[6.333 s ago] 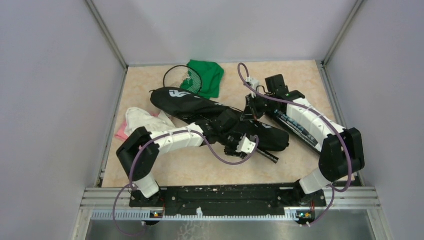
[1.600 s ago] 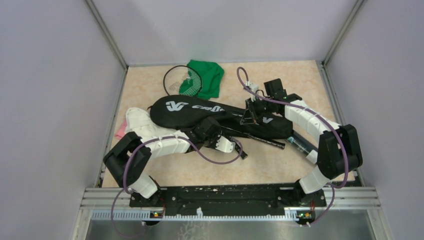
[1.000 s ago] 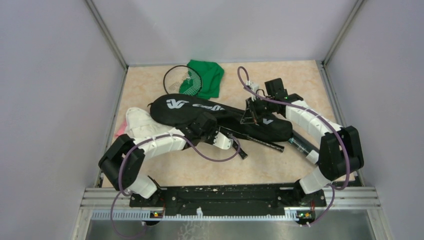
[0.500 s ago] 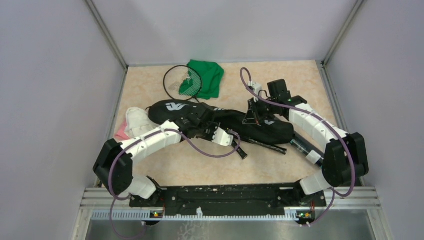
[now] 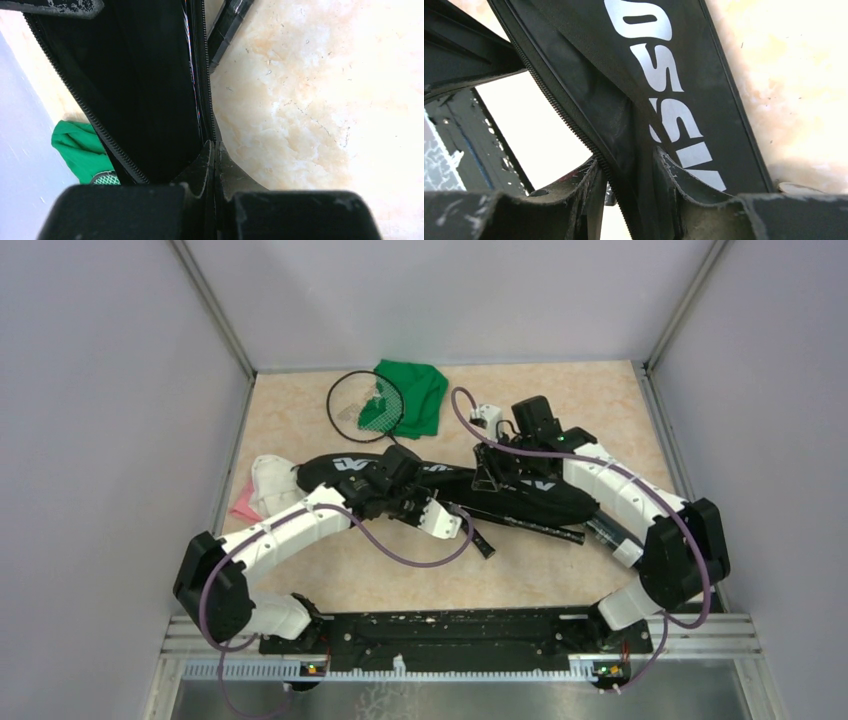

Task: Pack up the badminton gear
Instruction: Adjust the racket in the racket bag.

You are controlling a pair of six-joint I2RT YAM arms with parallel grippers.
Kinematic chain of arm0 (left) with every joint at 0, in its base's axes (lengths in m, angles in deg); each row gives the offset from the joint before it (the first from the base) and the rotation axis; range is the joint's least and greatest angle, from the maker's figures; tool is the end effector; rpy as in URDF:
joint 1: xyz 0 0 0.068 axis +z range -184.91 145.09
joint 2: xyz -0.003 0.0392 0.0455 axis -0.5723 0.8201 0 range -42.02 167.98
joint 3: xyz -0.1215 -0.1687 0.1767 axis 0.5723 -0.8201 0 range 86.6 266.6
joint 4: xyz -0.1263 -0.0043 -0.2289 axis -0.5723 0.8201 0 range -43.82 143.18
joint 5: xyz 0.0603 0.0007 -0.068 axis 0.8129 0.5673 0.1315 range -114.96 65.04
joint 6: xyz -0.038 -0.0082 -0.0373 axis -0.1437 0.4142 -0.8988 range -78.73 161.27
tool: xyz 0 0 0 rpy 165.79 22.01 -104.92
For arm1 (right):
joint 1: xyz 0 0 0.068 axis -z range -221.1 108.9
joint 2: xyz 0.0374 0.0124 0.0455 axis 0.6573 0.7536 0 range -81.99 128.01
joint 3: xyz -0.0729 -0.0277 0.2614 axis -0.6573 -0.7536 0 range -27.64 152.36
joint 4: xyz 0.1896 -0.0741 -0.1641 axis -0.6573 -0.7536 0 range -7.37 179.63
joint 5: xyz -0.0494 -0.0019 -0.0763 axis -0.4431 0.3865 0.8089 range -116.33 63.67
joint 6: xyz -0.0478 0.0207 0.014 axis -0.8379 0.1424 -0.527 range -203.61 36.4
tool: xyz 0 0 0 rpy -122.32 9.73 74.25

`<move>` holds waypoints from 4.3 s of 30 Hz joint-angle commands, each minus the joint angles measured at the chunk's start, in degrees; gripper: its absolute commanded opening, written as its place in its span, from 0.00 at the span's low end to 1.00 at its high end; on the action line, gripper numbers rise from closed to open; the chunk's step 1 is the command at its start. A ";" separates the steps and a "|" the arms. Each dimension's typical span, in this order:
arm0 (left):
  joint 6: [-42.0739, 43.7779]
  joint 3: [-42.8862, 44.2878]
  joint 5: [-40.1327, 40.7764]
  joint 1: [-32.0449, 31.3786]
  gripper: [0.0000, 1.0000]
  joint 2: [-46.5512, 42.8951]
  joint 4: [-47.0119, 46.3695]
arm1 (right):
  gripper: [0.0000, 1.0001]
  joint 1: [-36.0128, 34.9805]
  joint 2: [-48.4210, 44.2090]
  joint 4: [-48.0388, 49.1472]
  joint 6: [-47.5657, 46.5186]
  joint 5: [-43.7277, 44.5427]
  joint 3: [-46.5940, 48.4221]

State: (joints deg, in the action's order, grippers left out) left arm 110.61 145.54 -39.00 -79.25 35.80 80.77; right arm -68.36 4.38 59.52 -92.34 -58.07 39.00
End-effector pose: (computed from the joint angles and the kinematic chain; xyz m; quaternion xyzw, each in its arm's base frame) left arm 0.1942 -0.2020 0.2619 0.8100 0.4835 -0.0461 0.3288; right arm 0.2772 0.1640 0.2711 -0.3685 0.8302 0.3067 0.2845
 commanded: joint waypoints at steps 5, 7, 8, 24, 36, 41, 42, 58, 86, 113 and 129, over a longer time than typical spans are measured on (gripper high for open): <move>3.60 2.30 -3.35 -0.14 0.00 -3.14 1.69 | 0.43 -4.33 1.95 -0.59 -6.99 7.08 7.36; 3.77 2.47 -3.28 -0.14 0.00 -3.25 1.94 | 0.45 -5.05 3.09 -0.94 -7.58 7.36 8.53; 3.78 2.56 -3.32 -0.14 0.00 -3.33 2.01 | 0.46 -5.47 3.70 -0.99 -7.81 7.51 9.38; 3.52 1.61 -3.00 0.00 0.00 -4.58 1.50 | 0.43 -9.80 12.41 -2.06 -8.06 8.14 17.42; 0.96 3.58 -4.21 1.77 0.28 -3.98 -0.65 | 0.00 -9.72 7.39 -1.83 7.41 15.85 21.62; -3.41 6.17 -5.71 2.05 0.54 -1.92 -4.59 | 0.00 -7.93 5.55 -0.33 15.36 17.84 21.12; -4.22 6.79 -6.09 2.06 0.59 -1.44 -5.21 | 0.00 -7.16 5.30 -0.02 16.92 17.13 20.85; -25.50 5.94 -10.68 2.15 0.91 1.63 -17.77 | 0.00 7.64 -1.56 15.27 36.90 1.22 8.63; -17.67 2.02 -0.40 -3.77 0.87 8.34 -24.37 | 0.00 12.60 -2.95 25.94 37.36 -6.56 -3.89; -88.90 5.06 -6.86 10.45 0.97 14.66 -31.29 | 0.00 12.60 -2.12 25.89 39.25 -6.48 0.08; -96.30 8.84 -11.69 12.08 0.59 24.32 -39.30 | 0.00 12.59 -2.51 27.12 39.63 -7.71 -2.27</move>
State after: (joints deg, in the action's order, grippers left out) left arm 16.34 152.31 -47.48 -67.99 59.69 46.02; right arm -55.93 3.37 81.77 -53.45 -63.49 35.15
